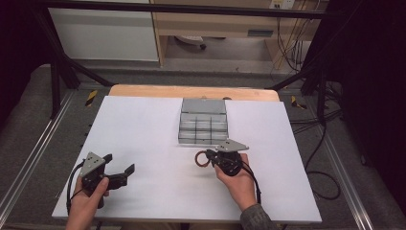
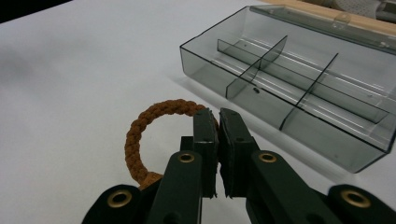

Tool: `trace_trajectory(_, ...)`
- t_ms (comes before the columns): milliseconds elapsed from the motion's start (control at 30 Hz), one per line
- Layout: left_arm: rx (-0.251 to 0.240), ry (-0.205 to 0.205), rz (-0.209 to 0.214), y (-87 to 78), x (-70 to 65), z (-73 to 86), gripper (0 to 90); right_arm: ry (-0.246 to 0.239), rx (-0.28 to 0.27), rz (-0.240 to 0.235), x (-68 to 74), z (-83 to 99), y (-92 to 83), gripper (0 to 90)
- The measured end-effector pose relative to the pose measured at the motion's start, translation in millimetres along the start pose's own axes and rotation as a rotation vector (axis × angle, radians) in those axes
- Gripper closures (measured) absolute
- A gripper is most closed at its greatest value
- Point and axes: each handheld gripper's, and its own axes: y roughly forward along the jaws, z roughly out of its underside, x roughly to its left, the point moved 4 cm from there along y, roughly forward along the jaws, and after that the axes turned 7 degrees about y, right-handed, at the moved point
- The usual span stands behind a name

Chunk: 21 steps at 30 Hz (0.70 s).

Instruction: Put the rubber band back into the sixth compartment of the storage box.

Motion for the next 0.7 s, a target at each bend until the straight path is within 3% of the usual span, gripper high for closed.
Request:
trace_trajectory(333, 0.005, 0.02, -0.01, -0.1, -0.4, 0.1, 4.8, 0.017, -0.029, 0.015, -8.5, -6.0, -1.7, 85.9)
trace_trajectory(467, -0.001, 0.023, -0.009, -2.2, -0.5, -0.6, 4.8, 0.053, -0.027, -0.03, -11.2, -10.5, 0.0, 85.9)
trace_trajectory(500, -0.004, 0.021, -0.013, -3.0, 0.6, -0.5, 4.3, 0.094, -0.029, -0.051, -16.6, -15.4, -0.8, 85.9)
trace_trajectory(533, -0.004, 0.018, -0.014, -3.0, 1.2, -0.2, 4.3, 0.094, -0.029, -0.051, -16.6, -15.4, -0.8, 85.9)
trace_trajectory(567, 0.0, 0.014, -0.017, -2.7, 2.5, 0.4, 4.9, 0.051, -0.009, -0.017, -21.2, -20.5, -2.4, 85.9)
trace_trajectory(700, 0.002, 0.012, -0.017, -3.1, 2.7, 0.5, 4.8, -0.016, 0.024, 0.031, -30.0, -32.5, -4.0, 85.9)
